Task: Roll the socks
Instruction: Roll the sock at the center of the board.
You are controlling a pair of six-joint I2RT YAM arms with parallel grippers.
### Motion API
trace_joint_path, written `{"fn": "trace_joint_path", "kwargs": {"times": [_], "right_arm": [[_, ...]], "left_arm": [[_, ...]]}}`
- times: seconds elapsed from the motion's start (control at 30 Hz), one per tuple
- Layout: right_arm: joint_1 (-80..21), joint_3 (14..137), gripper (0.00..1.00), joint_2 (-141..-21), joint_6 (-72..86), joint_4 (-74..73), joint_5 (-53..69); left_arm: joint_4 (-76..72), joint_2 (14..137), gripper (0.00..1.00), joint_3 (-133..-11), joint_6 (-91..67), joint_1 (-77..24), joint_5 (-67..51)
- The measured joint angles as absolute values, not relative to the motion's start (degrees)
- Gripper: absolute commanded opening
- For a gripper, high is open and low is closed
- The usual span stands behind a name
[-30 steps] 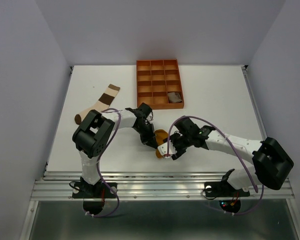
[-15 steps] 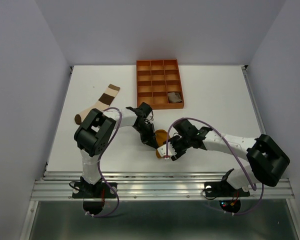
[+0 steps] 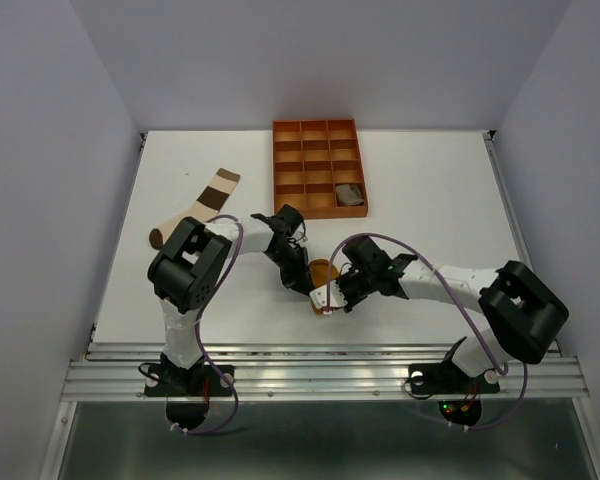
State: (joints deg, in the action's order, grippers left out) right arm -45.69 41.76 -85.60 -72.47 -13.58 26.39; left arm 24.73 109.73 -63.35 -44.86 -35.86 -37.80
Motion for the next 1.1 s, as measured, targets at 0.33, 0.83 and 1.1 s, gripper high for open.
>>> {"fn": "trace_joint_path", "kwargs": {"times": [0.33, 0.83, 1.1], "right_arm": [[-44.88, 45.58, 0.01, -87.55, -69.45, -18.24, 27.55], [-35.03, 65.56, 0.01, -104.14, -63.35, -40.88, 43.64], [-30.76, 66.7, 0.01, -108.31, -59.33, -45.52, 50.19]], "left_arm": [[26.46, 107.96, 0.32, -64.58, -44.07, -35.59, -31.75], [27.68, 99.57, 0.45, -67.07, -42.02, -33.98, -18.59], [25.39, 91.72, 0.45, -60.45, -42.0, -32.12, -14.31]]}}
